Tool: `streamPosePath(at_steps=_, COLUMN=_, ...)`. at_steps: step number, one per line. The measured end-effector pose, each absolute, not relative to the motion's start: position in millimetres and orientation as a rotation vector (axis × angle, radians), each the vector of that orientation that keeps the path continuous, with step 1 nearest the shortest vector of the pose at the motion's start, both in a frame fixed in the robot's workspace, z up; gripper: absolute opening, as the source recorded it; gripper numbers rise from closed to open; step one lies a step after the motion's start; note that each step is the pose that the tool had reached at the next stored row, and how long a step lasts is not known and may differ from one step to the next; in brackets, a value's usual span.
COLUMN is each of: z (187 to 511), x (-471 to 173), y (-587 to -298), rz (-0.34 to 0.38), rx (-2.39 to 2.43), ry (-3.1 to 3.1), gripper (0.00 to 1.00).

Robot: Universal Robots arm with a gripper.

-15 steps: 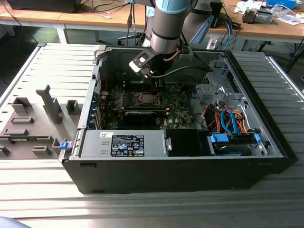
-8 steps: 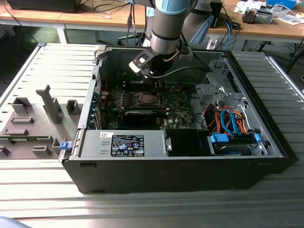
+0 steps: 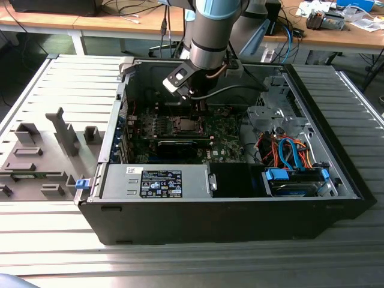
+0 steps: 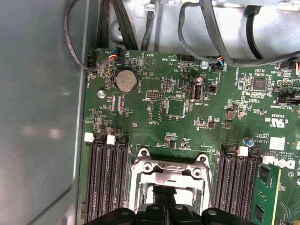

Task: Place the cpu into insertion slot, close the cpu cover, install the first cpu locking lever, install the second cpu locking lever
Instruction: 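Close the cpu cover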

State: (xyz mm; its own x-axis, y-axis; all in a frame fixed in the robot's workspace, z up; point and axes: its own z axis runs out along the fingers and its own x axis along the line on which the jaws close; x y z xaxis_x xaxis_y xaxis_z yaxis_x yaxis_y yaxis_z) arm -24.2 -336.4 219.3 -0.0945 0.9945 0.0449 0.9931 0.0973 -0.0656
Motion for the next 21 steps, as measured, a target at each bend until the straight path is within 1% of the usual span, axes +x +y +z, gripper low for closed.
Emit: streamPosePath(at_steps=21, z=211.7, x=-25.5, y=-336.4, rz=0.028, rx=-2.06, ry=-2.268, gripper=0.11)
